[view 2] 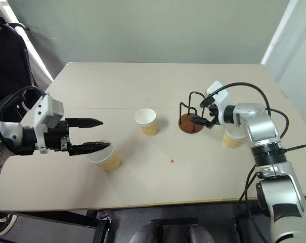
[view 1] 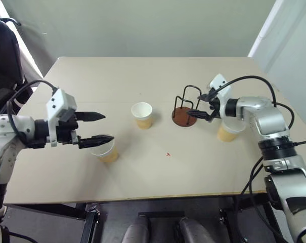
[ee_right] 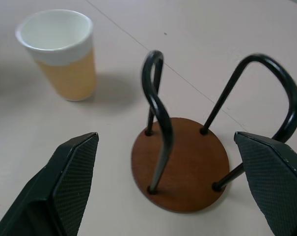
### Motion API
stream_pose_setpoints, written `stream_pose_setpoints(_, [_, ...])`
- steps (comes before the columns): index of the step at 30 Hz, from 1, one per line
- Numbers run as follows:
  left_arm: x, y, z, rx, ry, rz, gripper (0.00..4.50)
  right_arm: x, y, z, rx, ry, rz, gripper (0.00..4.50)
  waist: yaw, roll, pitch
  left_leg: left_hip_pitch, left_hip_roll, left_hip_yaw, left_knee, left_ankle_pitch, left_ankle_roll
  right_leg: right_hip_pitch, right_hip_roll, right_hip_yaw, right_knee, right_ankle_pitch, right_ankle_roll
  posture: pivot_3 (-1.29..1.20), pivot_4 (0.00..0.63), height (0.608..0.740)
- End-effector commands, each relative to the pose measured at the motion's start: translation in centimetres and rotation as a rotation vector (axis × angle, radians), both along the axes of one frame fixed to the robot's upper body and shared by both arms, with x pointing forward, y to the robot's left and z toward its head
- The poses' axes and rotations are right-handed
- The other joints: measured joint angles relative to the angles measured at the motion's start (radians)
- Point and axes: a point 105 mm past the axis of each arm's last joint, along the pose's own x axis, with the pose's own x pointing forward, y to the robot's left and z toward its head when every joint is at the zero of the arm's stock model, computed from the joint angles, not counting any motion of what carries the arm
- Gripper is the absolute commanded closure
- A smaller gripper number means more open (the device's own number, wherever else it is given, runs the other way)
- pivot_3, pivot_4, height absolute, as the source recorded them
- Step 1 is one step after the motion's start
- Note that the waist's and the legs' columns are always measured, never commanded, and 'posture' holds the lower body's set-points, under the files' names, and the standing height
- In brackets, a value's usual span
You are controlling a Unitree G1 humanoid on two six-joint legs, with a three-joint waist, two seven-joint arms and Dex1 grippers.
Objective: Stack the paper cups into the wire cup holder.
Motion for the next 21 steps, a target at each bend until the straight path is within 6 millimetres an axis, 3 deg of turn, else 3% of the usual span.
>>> stream_pose_setpoints(1, [-0.7,0.1,1.5,0.001,-0.056,0.012,0.03,0.6,0.6,1.3,-0.004,-0.058,0.013,0.00,0.000,0.000,0.000,0.000,0.000,0.000,0.000,0.000,0.000,0.000,0.000,0.000,0.000,0.000,0.000,0.00,0.150,0.740])
stream_pose_setpoints(6, [-0.9,0.1,1.7,0.001,-0.064,0.025,0.03,1.5,1.8,0.9,0.003,-0.065,0.021,0.00,0.000,0.000,0.000,0.000,0.000,0.000,-0.001,0.001,-0.001,0.000,0.000,0.000,0.000,0.000,-0.001,0.00,0.150,0.740])
stream_pose_setpoints(13, [-1.3,0.2,1.9,0.005,-0.068,0.041,0.00,1.3,3.0,1.5,0.010,-0.078,0.075,2.43,0.000,0.000,0.000,0.000,0.000,0.000,-0.003,0.001,-0.001,-0.001,0.000,0.000,0.000,0.001,-0.002,0.00,0.150,0.740])
stream_pose_setpoints(18, [-1.2,0.2,1.8,0.004,-0.069,0.043,0.00,-0.9,3.7,1.7,0.007,-0.026,0.223,4.32,0.000,0.000,0.000,0.000,0.000,0.000,-0.003,0.001,-0.002,-0.001,0.000,-0.001,0.000,0.001,-0.003,0.00,0.150,0.740])
stream_pose_setpoints(21, [-0.9,0.1,1.8,0.003,-0.068,0.037,0.00,-3.5,4.3,2.0,-0.005,0.001,0.385,4.49,0.000,0.000,0.000,0.000,0.000,0.000,-0.004,0.002,-0.003,-0.001,0.000,-0.001,0.000,0.001,-0.003,0.00,0.150,0.740])
